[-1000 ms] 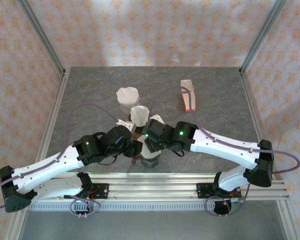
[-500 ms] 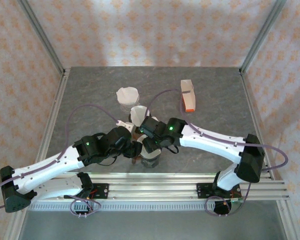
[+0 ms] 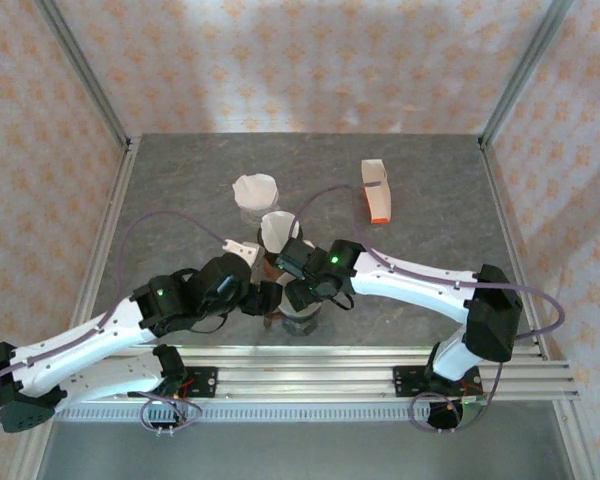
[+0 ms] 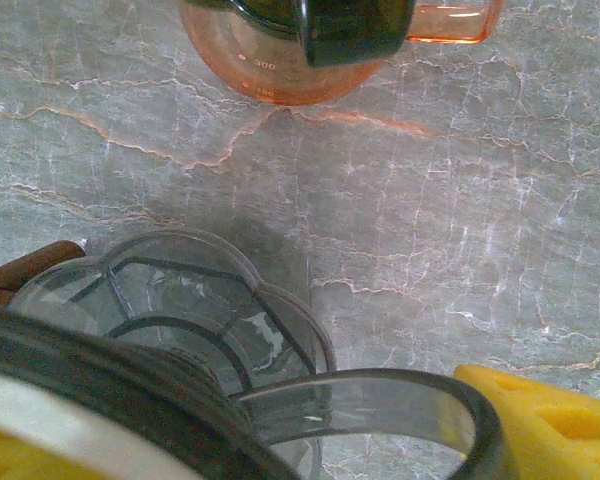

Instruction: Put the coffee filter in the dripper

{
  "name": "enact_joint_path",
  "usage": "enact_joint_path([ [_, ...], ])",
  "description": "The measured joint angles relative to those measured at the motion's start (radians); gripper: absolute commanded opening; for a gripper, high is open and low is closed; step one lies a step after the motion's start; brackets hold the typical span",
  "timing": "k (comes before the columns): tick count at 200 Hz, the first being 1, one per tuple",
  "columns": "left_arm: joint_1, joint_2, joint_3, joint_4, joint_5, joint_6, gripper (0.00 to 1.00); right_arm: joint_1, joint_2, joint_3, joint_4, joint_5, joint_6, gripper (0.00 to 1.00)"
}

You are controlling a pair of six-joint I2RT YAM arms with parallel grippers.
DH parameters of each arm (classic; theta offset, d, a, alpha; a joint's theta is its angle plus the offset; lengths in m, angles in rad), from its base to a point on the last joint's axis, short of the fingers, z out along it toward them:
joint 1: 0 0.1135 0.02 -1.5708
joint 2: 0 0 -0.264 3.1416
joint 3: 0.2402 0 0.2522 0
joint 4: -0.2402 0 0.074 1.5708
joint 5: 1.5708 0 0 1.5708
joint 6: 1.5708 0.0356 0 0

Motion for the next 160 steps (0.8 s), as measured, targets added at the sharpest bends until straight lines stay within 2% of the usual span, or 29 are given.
enact_joint_path([
  [83, 0.000, 0.008, -0.015, 0.013, 0.000, -0.003, 0.77, 0.002, 0.003, -0.010, 0.015, 0.002, 0.012, 0.77],
  [104, 0.000, 0.020, -0.025, 0.018, 0.000, -0.003, 0.81, 0.007, 0.006, -0.010, 0.015, 0.006, 0.016, 0.77],
  [160, 0.000, 0.028, -0.029, 0.018, -0.013, -0.003, 0.77, 0.013, 0.006, -0.010, 0.015, 0.021, 0.019, 0.77],
])
